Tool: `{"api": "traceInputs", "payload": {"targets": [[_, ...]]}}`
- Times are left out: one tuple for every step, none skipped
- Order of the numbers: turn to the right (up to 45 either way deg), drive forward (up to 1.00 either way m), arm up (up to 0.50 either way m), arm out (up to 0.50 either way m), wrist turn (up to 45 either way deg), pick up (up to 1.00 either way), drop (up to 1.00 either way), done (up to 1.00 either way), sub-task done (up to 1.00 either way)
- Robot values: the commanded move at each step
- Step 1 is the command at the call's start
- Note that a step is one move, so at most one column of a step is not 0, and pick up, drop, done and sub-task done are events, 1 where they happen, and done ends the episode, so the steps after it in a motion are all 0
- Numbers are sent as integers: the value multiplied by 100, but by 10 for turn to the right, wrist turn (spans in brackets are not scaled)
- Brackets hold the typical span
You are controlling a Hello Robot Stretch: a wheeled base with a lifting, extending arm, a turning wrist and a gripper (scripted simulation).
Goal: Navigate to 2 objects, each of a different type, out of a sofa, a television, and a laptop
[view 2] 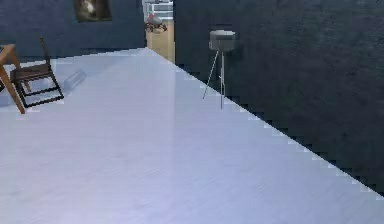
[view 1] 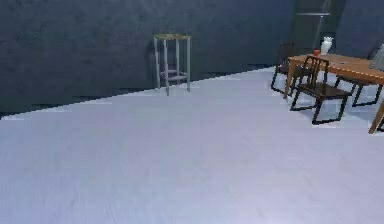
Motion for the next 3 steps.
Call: {"api": "traceInputs", "payload": {"targets": [[450, 0, 0, 0, 0, 0, 0, 0, 0], [300, 0, 0, 0, 0, 0, 0, 0, 0], [0, 100, 0, 0, 0, 0, 0, 0, 0]]}}
